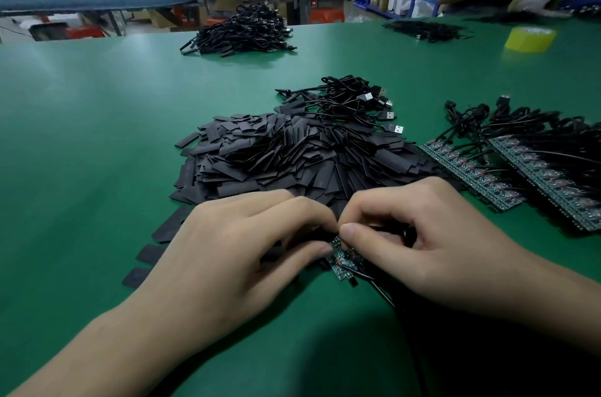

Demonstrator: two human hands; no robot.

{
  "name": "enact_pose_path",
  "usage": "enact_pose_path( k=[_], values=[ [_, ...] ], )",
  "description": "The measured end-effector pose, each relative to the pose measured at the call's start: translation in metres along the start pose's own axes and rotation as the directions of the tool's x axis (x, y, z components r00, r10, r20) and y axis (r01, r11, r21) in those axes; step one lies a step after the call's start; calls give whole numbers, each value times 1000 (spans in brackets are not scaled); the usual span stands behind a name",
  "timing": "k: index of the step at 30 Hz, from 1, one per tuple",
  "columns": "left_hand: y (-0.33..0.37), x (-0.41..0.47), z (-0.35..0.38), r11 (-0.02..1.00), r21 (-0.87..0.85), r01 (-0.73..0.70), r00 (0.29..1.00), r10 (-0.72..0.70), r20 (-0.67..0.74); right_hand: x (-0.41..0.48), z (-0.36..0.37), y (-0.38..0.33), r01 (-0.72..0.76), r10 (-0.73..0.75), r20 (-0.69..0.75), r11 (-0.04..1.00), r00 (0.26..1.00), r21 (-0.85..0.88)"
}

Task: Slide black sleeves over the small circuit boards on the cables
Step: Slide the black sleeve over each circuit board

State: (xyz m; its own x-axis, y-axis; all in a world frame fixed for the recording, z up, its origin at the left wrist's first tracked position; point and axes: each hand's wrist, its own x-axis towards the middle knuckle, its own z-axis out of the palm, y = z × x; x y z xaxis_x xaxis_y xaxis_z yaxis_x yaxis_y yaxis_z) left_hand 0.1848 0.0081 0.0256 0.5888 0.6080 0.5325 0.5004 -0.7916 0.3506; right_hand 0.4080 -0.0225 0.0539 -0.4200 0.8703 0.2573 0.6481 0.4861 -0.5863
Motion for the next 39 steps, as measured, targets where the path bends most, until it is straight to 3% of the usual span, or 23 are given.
enact_pose_path(
  k=[9,12,15,19,25,35,39],
  values=[
    [13,-1,-1,998,-32,58,998,-58,-15,-1,1,-2,23,-20,58,999,998,-49],
    [15,1,0,949,-284,137,988,-151,-28,0,0,-1,5,-5,33,1000,999,15],
    [14,2,-3,903,-389,185,979,-202,-4,2,-2,2,-6,8,-20,995,1000,104],
    [10,-1,-14,779,-546,308,950,-281,136,4,-9,6,-27,22,28,981,999,191],
    [11,0,-25,532,-755,383,924,-215,317,6,-19,8,-36,-41,208,934,977,355],
    [12,1,-20,526,-744,411,909,-172,380,5,-18,10,10,-93,257,951,962,309],
    [12,1,-18,550,-743,382,922,-175,345,6,-22,11,32,-101,249,963,963,267]
  ],
)
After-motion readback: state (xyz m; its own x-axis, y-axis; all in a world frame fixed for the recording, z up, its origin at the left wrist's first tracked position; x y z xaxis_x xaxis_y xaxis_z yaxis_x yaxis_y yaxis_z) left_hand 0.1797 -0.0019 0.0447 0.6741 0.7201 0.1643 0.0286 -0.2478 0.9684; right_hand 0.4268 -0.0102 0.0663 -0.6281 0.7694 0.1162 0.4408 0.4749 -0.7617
